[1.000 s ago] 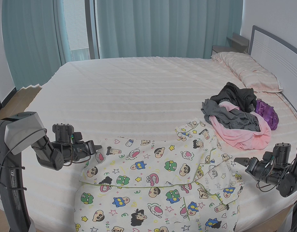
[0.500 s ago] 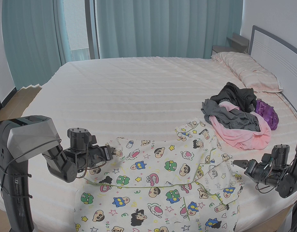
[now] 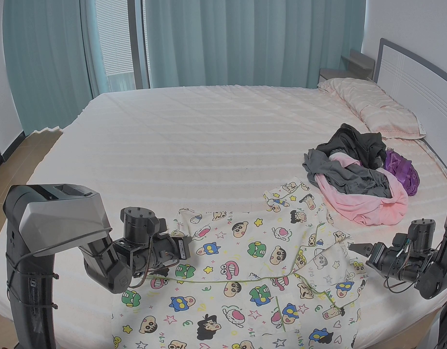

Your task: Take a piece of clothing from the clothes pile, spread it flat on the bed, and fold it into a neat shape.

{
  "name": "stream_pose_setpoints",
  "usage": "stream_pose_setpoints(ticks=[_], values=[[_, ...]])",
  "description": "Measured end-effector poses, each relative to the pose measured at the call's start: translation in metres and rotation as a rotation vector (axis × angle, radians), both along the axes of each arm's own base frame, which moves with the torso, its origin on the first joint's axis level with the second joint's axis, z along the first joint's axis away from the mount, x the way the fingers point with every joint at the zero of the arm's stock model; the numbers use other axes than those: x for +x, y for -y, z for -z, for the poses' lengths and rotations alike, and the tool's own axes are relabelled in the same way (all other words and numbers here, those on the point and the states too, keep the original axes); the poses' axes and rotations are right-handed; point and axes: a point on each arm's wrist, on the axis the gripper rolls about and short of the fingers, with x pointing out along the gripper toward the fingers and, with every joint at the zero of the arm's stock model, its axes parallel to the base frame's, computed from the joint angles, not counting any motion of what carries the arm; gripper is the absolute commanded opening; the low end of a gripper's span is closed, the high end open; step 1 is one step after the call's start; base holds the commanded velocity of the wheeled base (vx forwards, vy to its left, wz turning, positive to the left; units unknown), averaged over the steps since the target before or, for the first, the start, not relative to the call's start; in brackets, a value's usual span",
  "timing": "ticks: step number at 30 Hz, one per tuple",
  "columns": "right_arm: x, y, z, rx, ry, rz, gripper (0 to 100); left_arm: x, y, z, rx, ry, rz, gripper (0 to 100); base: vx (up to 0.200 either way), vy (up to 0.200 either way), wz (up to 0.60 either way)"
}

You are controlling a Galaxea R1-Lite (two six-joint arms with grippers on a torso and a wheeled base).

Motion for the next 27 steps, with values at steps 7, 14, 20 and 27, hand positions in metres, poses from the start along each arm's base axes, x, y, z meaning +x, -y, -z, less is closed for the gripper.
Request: stream_pose_setpoints(ticks=[7, 14, 20, 27], values=[[0.000, 0.000, 0.001, 0.000, -0.006, -0.001, 100, -0.008, 0.011, 0.003, 0.009, -0.010, 0.019, 100, 0.000, 0.000, 0.00], [0.000, 0.000, 0.002, -0.001, -0.011, -0.001, 100, -0.021, 0.023, 0.003, 0.014, 0.005, 0.026, 100, 0.000, 0.000, 0.00], [0.000, 0.000, 0.003, -0.001, -0.011, -0.001, 100, -0.036, 0.035, -0.001, -0.021, 0.029, 0.061, 100, 0.000, 0.000, 0.00], [0.000, 0.000, 0.003, -0.001, -0.012, -0.002, 100, -0.039, 0.040, -0.007, -0.057, 0.075, 0.024, 100, 0.000, 0.000, 0.00]])
